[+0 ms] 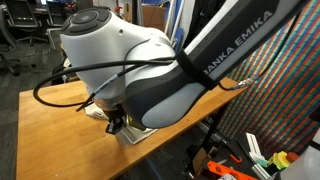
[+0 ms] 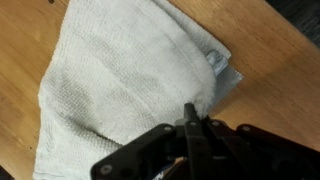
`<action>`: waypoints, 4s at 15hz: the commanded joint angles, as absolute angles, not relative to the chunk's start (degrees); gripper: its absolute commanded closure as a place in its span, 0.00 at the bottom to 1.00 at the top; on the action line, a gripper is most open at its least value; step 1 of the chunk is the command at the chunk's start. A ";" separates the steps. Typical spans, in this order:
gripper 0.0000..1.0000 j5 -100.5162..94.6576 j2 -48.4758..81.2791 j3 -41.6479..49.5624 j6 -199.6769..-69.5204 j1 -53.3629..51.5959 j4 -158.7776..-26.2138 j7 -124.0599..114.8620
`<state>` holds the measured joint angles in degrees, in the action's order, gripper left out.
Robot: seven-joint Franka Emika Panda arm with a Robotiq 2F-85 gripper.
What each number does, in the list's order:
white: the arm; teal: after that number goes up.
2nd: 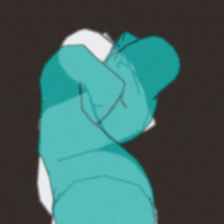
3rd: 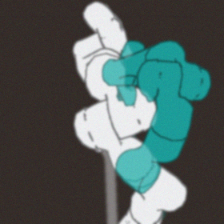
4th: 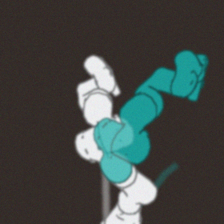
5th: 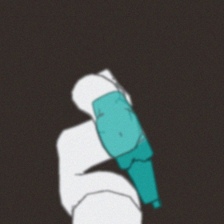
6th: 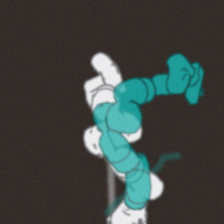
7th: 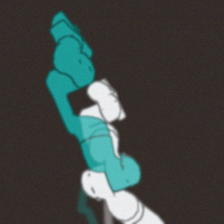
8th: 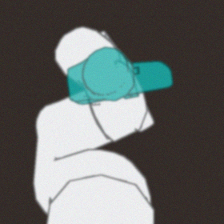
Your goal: Fold the cloth in half
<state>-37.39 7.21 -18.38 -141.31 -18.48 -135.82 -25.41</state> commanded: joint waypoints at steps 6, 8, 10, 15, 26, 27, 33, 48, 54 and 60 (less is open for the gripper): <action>0.71 -38.29 12.11 -16.53 -133.77 -21.41 -131.10 -24.02; 0.57 -36.96 12.06 -16.85 -133.34 -21.43 -130.80 -22.47; 0.42 -34.58 10.69 -17.42 -134.47 -21.16 -130.92 -19.94; 0.05 -30.21 7.87 -17.72 -134.67 -21.50 -126.79 -18.45; 0.00 -38.51 24.43 -13.16 -118.06 -28.50 -95.48 -47.31; 0.00 -38.42 26.75 -12.31 -115.32 -29.22 -92.54 -48.35; 0.00 -38.55 41.00 -7.07 -103.04 -33.89 -75.86 -53.17; 0.00 -20.49 61.12 -0.53 -100.68 -33.22 -47.73 -51.02; 0.34 -20.80 63.54 -1.08 -98.47 -32.40 -45.15 -50.77; 0.80 -20.71 63.57 -1.10 -97.94 -31.52 -44.78 -50.69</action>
